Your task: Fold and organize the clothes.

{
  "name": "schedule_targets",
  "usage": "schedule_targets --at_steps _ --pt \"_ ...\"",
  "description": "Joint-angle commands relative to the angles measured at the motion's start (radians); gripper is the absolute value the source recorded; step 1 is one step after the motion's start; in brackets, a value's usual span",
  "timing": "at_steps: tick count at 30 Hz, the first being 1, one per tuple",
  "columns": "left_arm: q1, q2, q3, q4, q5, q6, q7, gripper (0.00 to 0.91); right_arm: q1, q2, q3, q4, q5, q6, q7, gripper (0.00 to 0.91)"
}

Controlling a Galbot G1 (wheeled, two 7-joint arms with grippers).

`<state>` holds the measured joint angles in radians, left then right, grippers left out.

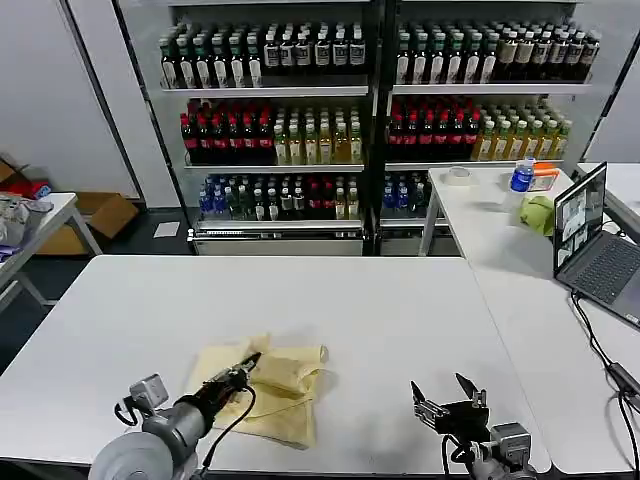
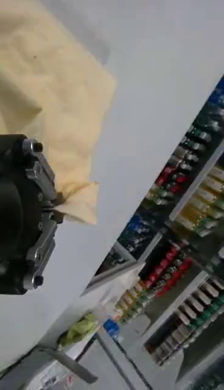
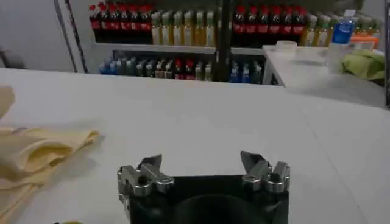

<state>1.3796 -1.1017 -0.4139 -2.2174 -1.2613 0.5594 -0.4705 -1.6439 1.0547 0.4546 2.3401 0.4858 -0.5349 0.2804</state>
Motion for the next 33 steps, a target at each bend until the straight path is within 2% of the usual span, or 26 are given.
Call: schedule_targets --at_steps 1,10,16,24,29,33 --pt "-0.009 -0.039 0.044 -0.012 -0.013 -0.004 0.025 0.907 -0.001 0.000 0.001 0.005 -0.001 -0.002 0.001 0.907" --pt "0.022 -0.032 -0.019 -0.091 -0.066 -0.029 0.064 0.907 0.006 0.005 -0.004 0.002 0.000 -0.006 0.002 0.907" --pt "0.081 0.033 -0.148 -0.087 -0.103 -0.024 0.065 0.907 0.018 0.007 -0.002 -0.002 0.005 -0.010 0.003 0.907" --pt "0.104 0.135 -0.312 0.095 -0.061 0.018 0.078 0.907 0.023 0.013 0.002 -0.007 0.007 -0.012 0.005 0.907" --pt "0.113 0.172 -0.336 0.208 -0.021 0.019 0.138 0.907 0.019 0.011 0.012 -0.007 0.008 -0.012 0.004 0.907" --pt "0.114 0.180 -0.305 0.263 0.013 0.020 0.197 0.907 0.016 0.012 0.013 -0.009 0.007 -0.012 0.006 0.907"
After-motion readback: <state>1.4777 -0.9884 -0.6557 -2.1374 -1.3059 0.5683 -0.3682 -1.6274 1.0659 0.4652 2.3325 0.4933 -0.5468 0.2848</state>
